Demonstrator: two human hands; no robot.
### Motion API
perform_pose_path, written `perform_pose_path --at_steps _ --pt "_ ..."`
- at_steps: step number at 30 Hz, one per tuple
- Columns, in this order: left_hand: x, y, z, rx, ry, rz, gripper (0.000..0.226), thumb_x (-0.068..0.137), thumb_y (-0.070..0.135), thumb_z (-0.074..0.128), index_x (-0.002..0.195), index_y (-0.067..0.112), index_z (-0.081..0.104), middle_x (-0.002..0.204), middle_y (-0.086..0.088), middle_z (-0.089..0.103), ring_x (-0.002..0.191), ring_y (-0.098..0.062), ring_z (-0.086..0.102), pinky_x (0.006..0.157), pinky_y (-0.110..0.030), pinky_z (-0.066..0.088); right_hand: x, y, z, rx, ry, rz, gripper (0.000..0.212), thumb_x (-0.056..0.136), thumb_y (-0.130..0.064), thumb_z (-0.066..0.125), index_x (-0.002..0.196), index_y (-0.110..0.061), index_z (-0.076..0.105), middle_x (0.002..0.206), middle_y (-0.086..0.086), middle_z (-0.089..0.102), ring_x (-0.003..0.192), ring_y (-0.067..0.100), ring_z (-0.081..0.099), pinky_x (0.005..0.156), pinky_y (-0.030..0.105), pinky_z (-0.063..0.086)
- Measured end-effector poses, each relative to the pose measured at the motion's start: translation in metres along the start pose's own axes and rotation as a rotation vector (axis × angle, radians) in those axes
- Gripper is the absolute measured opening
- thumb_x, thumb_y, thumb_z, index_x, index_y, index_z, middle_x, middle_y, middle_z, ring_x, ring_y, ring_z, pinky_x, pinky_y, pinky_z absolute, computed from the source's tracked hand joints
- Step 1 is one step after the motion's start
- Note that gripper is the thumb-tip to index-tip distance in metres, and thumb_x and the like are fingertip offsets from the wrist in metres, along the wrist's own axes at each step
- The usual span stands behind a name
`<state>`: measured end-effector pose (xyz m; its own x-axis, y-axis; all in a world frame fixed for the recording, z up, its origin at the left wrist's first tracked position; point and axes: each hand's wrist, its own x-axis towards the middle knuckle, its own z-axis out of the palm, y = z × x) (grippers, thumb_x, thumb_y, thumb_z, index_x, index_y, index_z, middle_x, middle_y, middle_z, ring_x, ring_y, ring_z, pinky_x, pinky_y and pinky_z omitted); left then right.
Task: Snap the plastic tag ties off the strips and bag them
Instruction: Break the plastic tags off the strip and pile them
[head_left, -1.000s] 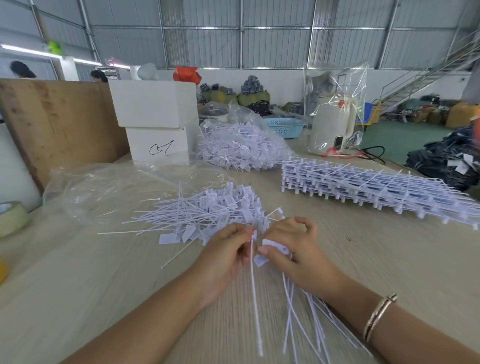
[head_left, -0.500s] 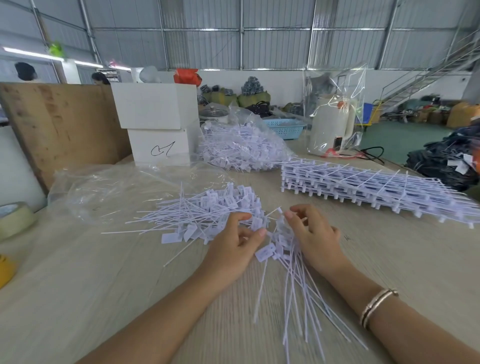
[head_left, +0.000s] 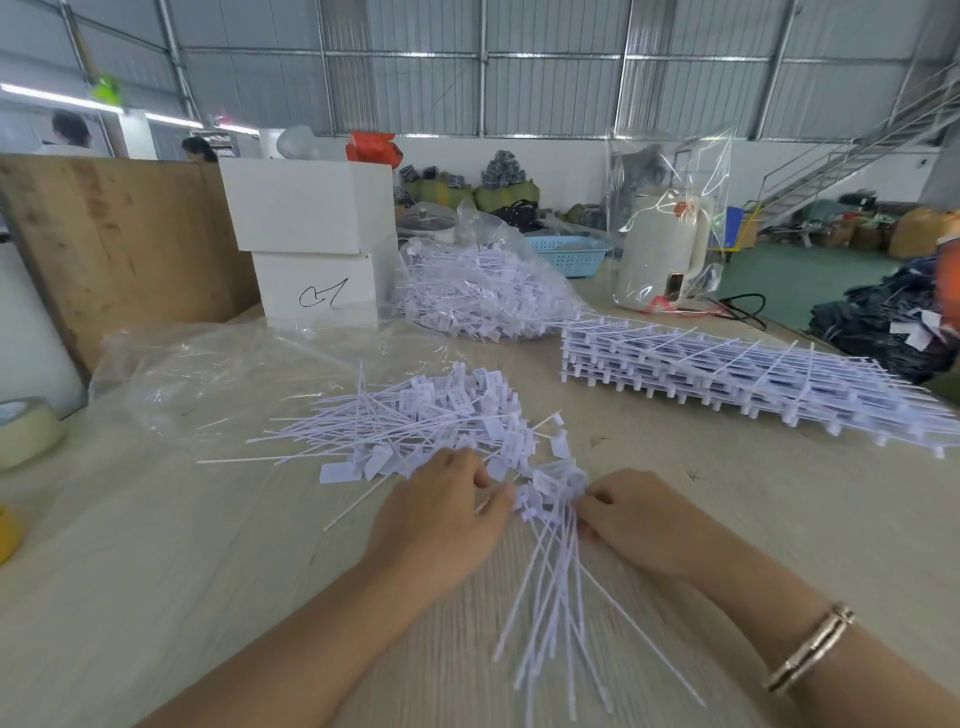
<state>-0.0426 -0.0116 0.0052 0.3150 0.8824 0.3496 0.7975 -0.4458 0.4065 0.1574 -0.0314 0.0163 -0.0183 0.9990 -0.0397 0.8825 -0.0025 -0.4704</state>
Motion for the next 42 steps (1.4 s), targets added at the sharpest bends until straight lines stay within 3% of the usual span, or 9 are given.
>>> perform_pose_path --at_steps 4,8,10,13,16,23,31,37,42 --pt "-0.001 0.003 -0.003 0.027 -0.128 -0.057 0.063 0.080 0.074 0.025 0.112 0.029 0.054 0.102 0.013 0.053 0.095 -0.009 0.052 0.081 -0.032 0.046 -0.010 -0.013 -0.003 0.218 -0.117 -0.111 0.029 0.089 -0.022 0.048 0.061 -0.018 0.053 0.056 -0.010 0.046 0.053 0.005 0.040 0.055 0.020 0.032" --pt "-0.002 0.008 -0.004 0.030 -0.237 0.016 0.071 0.072 0.078 0.040 0.124 0.030 0.042 0.111 0.011 0.050 0.105 -0.011 0.049 0.080 -0.030 0.041 -0.015 -0.022 0.005 0.281 -0.214 -0.220 0.025 0.085 -0.007 0.049 0.085 -0.017 0.071 0.084 -0.006 0.065 0.082 0.010 0.058 0.076 0.022 0.041" --pt "-0.002 0.008 -0.006 0.058 -0.267 0.094 0.061 0.078 0.065 0.053 0.123 0.027 0.039 0.112 0.007 0.050 0.106 -0.014 0.047 0.083 -0.031 0.041 -0.012 -0.021 0.007 0.347 -0.167 -0.234 0.035 0.083 0.000 0.049 0.092 -0.022 0.074 0.090 -0.009 0.069 0.084 0.007 0.060 0.079 0.022 0.044" --pt "-0.003 0.006 -0.008 0.128 -0.233 0.150 0.038 0.090 0.034 0.052 0.123 0.020 0.037 0.111 0.000 0.049 0.104 -0.019 0.048 0.079 -0.031 0.040 -0.007 -0.014 0.007 0.455 -0.060 -0.211 0.040 0.081 0.005 0.049 0.077 -0.027 0.074 0.063 -0.016 0.062 0.055 0.001 0.049 0.057 0.015 0.038" --pt "0.001 -0.001 -0.003 0.185 -0.174 0.166 0.045 0.092 0.010 0.046 0.134 0.018 0.031 0.120 -0.003 0.049 0.111 -0.022 0.048 0.086 -0.034 0.043 -0.003 -0.009 0.006 0.492 0.032 -0.230 0.044 0.083 0.005 0.046 0.072 -0.029 0.071 0.059 -0.022 0.060 0.049 -0.004 0.046 0.052 0.008 0.033" --pt "0.020 -0.031 -0.001 0.378 -0.027 0.224 0.072 0.090 0.010 0.044 0.150 0.022 0.006 0.138 0.002 0.031 0.123 -0.018 0.037 0.094 -0.030 0.029 0.006 0.001 0.006 0.497 0.156 -0.196 0.046 0.084 0.003 0.048 0.066 -0.034 0.069 0.073 -0.008 0.063 0.066 0.014 0.051 0.056 0.015 0.037" --pt "0.016 -0.024 -0.004 0.210 0.114 0.327 0.053 0.077 0.046 0.065 0.124 0.027 0.047 0.123 0.009 0.039 0.115 -0.012 0.038 0.087 -0.027 0.025 0.006 0.000 0.006 0.429 0.150 -0.282 0.046 0.084 0.007 0.049 0.069 -0.033 0.067 0.070 -0.031 0.062 0.067 -0.008 0.053 0.063 0.006 0.038" --pt "0.022 -0.023 -0.003 0.244 0.157 0.197 0.022 0.084 0.039 0.063 0.097 0.024 0.055 0.097 0.009 0.047 0.098 -0.014 0.050 0.080 -0.027 0.032 -0.005 -0.014 0.010 0.378 0.042 -0.474 0.028 0.075 -0.012 0.049 0.073 -0.035 0.065 0.077 -0.008 0.063 0.068 0.007 0.054 0.063 0.017 0.039" --pt "0.025 -0.023 0.002 0.309 0.163 0.151 0.021 0.086 0.044 0.059 0.101 0.030 0.055 0.103 0.012 0.054 0.106 -0.012 0.047 0.083 -0.028 0.031 0.006 -0.013 0.023 0.044 0.035 -0.562 0.035 0.086 -0.025 0.056 0.121 -0.026 0.059 0.107 -0.019 0.048 0.105 0.002 0.044 0.090 0.022 0.032"
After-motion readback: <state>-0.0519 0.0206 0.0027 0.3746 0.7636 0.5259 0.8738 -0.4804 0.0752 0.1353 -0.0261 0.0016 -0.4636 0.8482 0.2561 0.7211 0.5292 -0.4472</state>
